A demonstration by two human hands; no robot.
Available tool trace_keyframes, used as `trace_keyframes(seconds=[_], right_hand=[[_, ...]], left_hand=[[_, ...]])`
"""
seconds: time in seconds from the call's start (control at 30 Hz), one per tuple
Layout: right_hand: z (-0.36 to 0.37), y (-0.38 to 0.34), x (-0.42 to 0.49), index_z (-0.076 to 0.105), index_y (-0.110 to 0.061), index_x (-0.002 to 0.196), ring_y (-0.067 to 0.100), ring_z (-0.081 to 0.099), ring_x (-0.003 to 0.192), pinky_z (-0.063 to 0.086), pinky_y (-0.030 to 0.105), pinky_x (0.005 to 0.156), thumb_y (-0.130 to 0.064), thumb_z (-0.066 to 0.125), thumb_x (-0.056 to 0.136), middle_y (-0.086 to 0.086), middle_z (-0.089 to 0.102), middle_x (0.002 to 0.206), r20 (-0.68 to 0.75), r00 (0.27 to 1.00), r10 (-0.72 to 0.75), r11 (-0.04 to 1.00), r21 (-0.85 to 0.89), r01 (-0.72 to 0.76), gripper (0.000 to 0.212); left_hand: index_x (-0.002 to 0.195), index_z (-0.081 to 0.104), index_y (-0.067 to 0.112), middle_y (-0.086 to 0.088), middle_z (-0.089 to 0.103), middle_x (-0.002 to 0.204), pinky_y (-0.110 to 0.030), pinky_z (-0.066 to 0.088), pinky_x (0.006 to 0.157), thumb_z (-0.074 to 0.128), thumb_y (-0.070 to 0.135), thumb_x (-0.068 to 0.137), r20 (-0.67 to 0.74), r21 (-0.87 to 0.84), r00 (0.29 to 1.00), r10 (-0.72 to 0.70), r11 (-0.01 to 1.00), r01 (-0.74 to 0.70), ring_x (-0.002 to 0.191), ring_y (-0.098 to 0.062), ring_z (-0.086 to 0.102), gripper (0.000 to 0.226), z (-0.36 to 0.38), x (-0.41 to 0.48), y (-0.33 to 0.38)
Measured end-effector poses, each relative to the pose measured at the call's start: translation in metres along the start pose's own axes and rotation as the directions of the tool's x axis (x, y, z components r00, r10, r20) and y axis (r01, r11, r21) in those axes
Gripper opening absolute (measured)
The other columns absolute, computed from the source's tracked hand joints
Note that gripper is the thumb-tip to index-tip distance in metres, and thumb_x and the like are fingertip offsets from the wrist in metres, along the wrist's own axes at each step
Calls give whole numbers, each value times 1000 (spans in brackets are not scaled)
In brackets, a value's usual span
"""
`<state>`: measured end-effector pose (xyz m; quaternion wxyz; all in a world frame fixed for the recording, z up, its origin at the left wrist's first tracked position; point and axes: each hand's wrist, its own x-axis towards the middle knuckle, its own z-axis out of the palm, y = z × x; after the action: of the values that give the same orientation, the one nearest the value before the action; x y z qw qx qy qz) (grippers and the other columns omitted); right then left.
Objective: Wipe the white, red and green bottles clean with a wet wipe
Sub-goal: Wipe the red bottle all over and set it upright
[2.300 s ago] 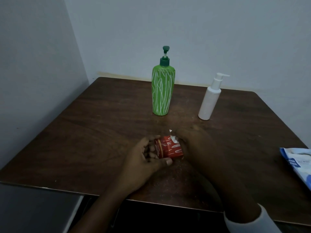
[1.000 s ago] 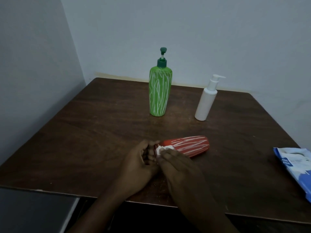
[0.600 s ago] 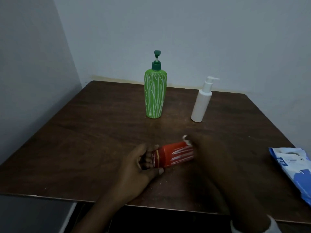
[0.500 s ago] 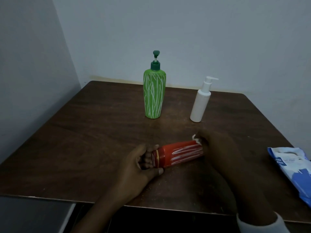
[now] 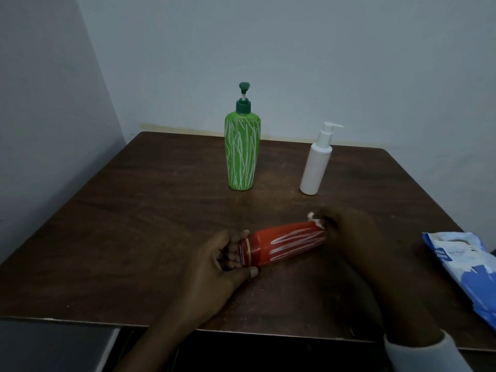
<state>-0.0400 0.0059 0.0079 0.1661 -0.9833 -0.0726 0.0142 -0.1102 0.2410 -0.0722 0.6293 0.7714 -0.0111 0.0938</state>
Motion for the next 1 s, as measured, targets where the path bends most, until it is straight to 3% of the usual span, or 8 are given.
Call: trace_keyframes(seconds=[0.17,0.3,0.37,0.47,0.57,0.73,0.87,1.0], right_hand=[[12,-3,-4,44,-34,137,15,53,119,42,34,104,-32,60,92,1,55,134,43,998,-42,987,-155,48,48],[32,-67,14,22,-30,150,29,31,140,30,50,114,-22,66,88,6,22,157,421,907,-24,977,-183,111,77],[47,-79,16,15,-29,152,30,21,144,24,52,115,-20,68,87,5,12,160,496,866,-66,955,-221,200,84],[38,-52,1,42,-31,142,22,47,130,40,38,106,-21,61,92,1,48,142,177,955,-238,964,-75,254,54],[13,-9,-5,51,-35,133,12,56,115,41,26,99,-32,58,94,-2,59,128,-34,978,-204,978,-59,202,40],[4,-5,8,43,-30,141,17,49,125,38,34,108,-30,58,94,3,51,139,106,993,-61,984,-159,78,49],[22,-61,-7,24,-25,150,26,30,141,27,44,116,-23,60,93,8,28,156,319,935,-152,965,-156,210,68],[38,-90,-6,29,-23,148,29,29,141,26,41,114,-21,66,87,8,31,153,280,912,-301,909,-206,363,71]], left_hand=[[114,70,28,17,74,97,-21,58,73,92,-7,64,8,0,1000,-7,1000,7,85,-4,71,65,-1,2,1],[109,70,24,15,75,96,-25,60,73,93,-3,64,30,48,1000,-3,999,2,86,-6,73,57,-2,1,2],[103,69,23,9,76,97,-30,62,74,94,0,64,25,68,1000,5,998,-7,88,-12,74,51,-3,0,2],[105,67,26,17,73,104,-25,60,75,93,1,66,41,75,999,-11,997,8,91,-8,73,53,-1,-2,5],[110,67,25,25,70,105,-20,58,75,92,-3,66,32,49,999,-17,999,15,91,-3,71,57,0,-3,6],[116,68,28,21,70,102,-18,57,75,91,-6,66,20,35,1000,-5,999,5,90,-1,69,65,1,0,5],[120,69,27,10,74,102,-20,58,74,93,-3,65,19,21,1000,-12,1000,12,90,-4,72,67,-1,2,4],[115,69,30,10,75,100,-19,59,72,93,-1,65,-9,37,1000,2,999,-1,86,-7,72,63,-1,1,3]])
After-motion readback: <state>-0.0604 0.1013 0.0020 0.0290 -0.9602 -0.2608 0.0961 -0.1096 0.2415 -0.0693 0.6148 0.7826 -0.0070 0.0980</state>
